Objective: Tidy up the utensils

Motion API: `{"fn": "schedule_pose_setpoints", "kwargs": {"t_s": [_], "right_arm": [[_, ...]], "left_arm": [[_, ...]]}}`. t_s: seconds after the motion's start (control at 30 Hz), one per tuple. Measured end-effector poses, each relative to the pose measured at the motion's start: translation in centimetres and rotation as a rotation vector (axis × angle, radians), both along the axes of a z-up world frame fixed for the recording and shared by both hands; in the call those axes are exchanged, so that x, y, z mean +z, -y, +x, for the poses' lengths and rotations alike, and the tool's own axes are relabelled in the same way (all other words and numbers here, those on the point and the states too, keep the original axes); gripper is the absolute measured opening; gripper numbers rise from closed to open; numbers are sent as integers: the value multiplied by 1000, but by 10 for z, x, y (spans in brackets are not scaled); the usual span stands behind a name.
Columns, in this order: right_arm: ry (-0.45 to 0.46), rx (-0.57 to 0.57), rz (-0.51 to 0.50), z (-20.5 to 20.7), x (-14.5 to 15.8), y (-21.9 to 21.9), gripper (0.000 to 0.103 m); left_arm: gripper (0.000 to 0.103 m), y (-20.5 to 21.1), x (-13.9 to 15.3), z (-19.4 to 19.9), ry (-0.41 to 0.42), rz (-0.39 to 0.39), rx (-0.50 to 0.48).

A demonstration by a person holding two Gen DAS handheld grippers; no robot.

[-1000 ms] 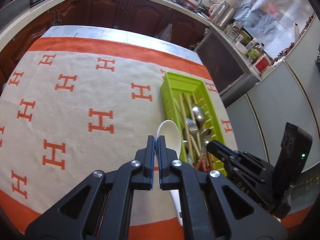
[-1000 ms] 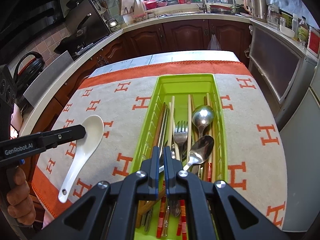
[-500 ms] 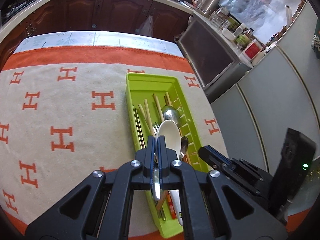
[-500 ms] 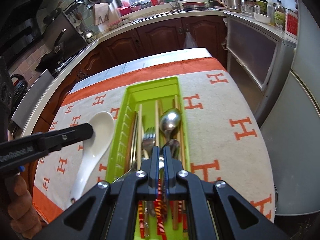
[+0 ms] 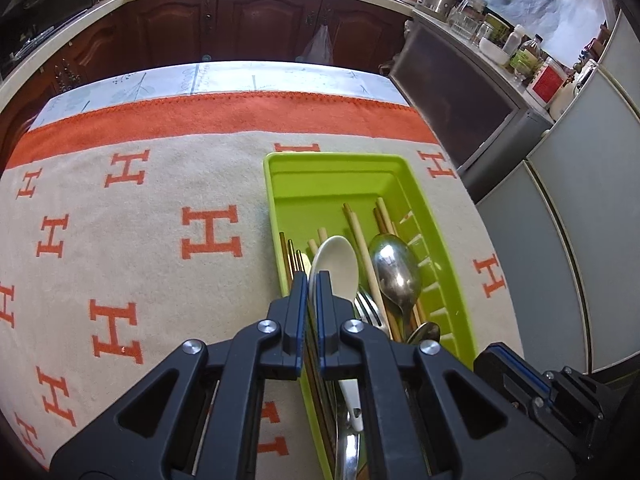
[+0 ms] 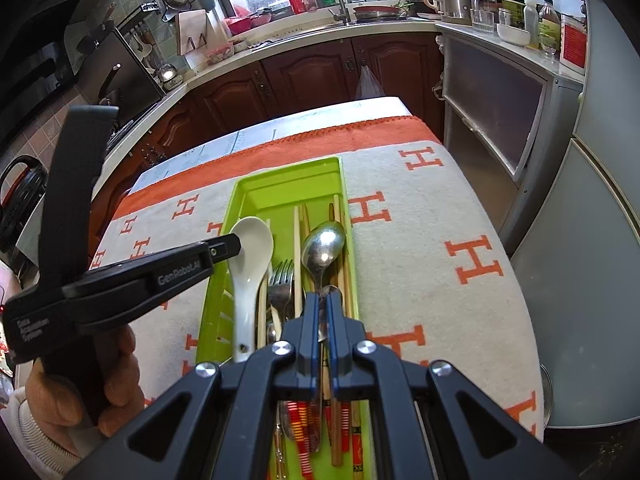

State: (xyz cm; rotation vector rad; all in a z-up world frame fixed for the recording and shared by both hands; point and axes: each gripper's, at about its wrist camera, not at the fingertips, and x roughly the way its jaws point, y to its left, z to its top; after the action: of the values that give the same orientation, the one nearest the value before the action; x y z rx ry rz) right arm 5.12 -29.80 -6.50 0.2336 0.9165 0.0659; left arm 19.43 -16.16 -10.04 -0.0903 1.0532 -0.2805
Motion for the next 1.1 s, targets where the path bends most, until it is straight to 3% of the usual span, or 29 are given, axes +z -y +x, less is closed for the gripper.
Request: {"fn": "schedule_pose_setpoints", "kwargs": {"t_s": [0.27, 0.43, 0.7, 0.83, 1.1], "right_arm": [[-1, 2, -2, -2, 1, -4, 4], [5, 18, 1, -7, 5, -12, 4], [4, 57, 10, -20, 11, -29, 4], [1, 79, 24, -30, 14, -37, 4], [-25, 114, 75, -52, 15, -53, 4]], "left_arm": [[3, -13, 20, -15, 16, -11, -15], [27, -28, 33, -37, 32, -7, -20], [29, -54, 46, -79, 33, 5, -26], [41, -68, 53, -104, 40, 11, -18], [58, -94, 65, -148, 70, 49, 37]]}}
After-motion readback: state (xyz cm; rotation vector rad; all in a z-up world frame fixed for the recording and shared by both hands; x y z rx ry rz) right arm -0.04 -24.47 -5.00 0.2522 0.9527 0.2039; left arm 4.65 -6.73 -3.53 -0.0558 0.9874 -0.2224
